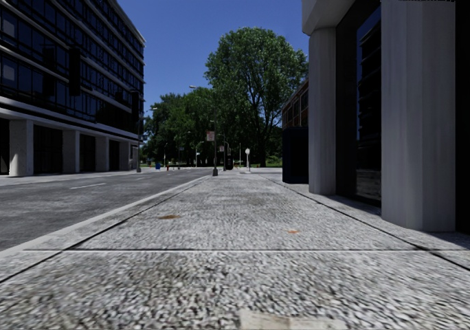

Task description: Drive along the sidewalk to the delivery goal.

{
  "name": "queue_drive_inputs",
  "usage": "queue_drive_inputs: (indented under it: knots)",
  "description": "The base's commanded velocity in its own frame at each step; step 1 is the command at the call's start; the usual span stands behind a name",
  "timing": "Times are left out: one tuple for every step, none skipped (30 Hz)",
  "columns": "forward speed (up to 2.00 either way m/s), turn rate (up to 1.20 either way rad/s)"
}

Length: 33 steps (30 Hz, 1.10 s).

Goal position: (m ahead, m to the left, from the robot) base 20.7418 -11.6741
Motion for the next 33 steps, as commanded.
queue_drive_inputs:
  knots:
    - [2.00,0.00]
    - [2.00,0.00]
    - [2.00,0.00]
    - [2.00,0.00]
    - [2.00,0.00]
    - [2.00,0.00]
    - [2.00,0.00]
    - [2.00,0.00]
    - [2.00,0.00]
    - [2.00,0.00]
    - [2.00,0.00]
    - [2.00,0.00]
    - [2.00,0.00]
    - [2.00,0.00]
    - [2.00,0.00]
    - [2.00,0.00]
    - [2.00,0.00]
    - [2.00,0.00]
    - [2.00,0.00]
    - [2.00,0.00]
    - [2.00,0.00]
    - [2.00,0.00]
    - [2.00,0.00]
    - [2.00,0.00]
    - [2.00,0.00]
    - [2.00,0.00]
    - [2.00,0.00]
    - [2.00,0.00]
    - [2.00,0.00]
    - [2.00,0.00]
    - [2.00,0.00]
    - [2.00,0.00]
    - [2.00,0.00]
